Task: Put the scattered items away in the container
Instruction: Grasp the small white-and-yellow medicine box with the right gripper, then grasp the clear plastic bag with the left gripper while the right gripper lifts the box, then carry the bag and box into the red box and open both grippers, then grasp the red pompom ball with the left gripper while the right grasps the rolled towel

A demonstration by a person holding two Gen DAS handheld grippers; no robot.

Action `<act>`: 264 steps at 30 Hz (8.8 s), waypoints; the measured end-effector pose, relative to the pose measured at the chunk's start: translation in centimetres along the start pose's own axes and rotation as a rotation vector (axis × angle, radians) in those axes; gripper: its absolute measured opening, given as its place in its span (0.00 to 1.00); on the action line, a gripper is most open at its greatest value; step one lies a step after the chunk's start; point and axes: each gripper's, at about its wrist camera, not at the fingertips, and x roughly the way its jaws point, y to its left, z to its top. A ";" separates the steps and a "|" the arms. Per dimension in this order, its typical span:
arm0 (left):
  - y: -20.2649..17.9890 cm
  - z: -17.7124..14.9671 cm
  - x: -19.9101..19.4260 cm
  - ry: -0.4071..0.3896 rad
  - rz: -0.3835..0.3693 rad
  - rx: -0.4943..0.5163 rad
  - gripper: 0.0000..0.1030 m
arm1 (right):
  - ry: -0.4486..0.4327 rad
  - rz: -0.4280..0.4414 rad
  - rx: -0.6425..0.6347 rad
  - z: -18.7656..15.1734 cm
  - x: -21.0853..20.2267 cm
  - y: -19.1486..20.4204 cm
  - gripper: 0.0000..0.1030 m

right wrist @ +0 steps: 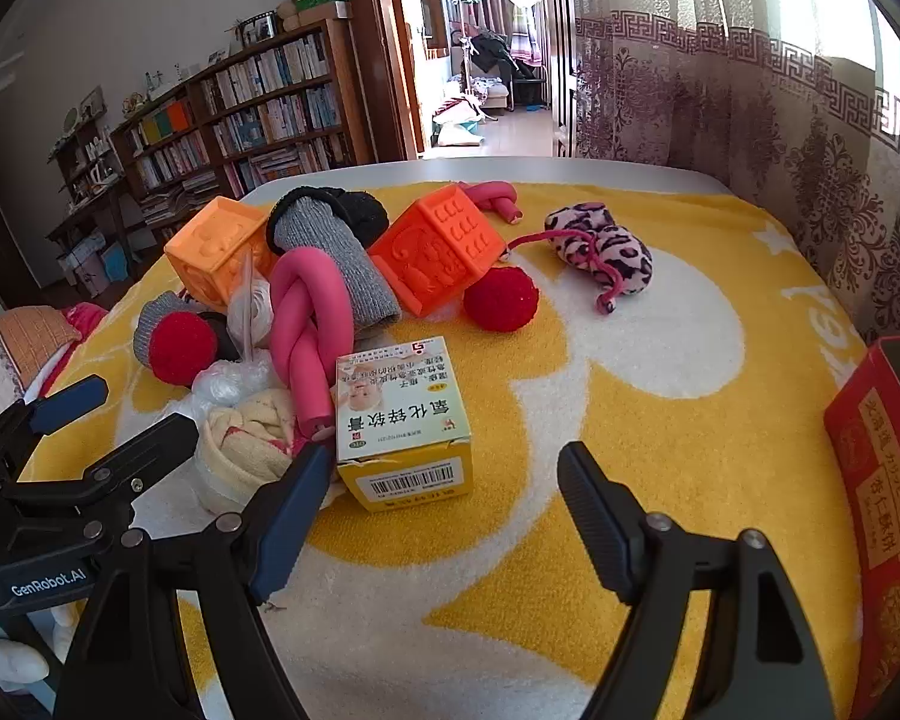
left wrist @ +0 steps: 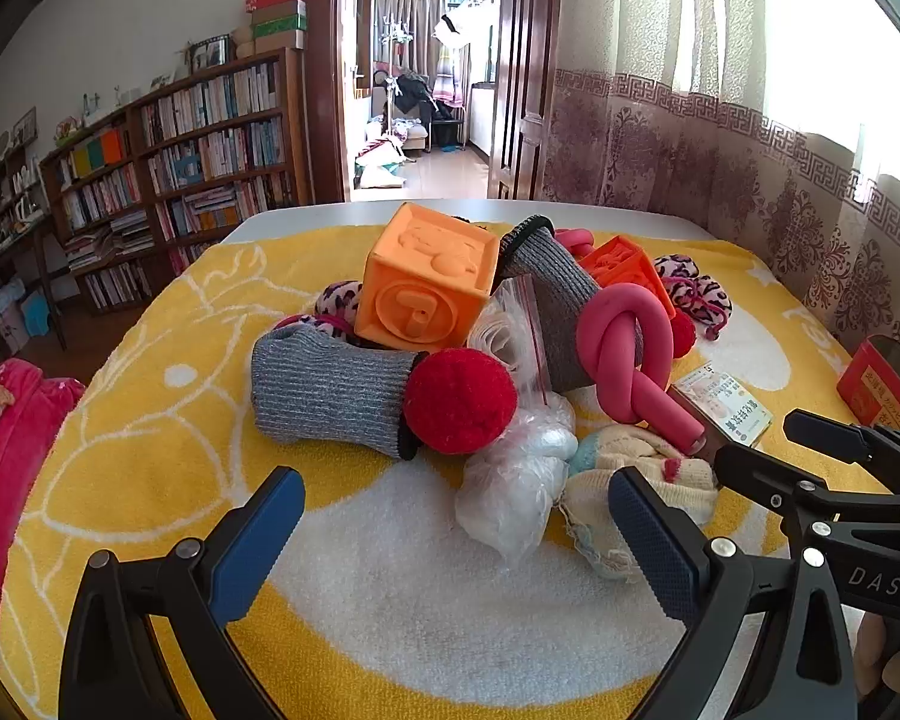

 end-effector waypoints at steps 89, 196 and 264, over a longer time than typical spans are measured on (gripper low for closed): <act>2.8 -1.0 1.3 0.158 -0.332 -0.130 0.58 | -0.062 -0.060 0.171 -0.4 -0.8 -3.4 0.49; -14.7 4.2 -1.1 0.087 -0.502 0.083 1.00 | -0.329 -0.379 0.339 -4.9 -15.7 -13.6 0.77; 6.1 0.0 1.2 0.079 -0.209 -0.129 0.38 | 0.000 0.078 -0.008 -0.1 0.5 4.5 0.58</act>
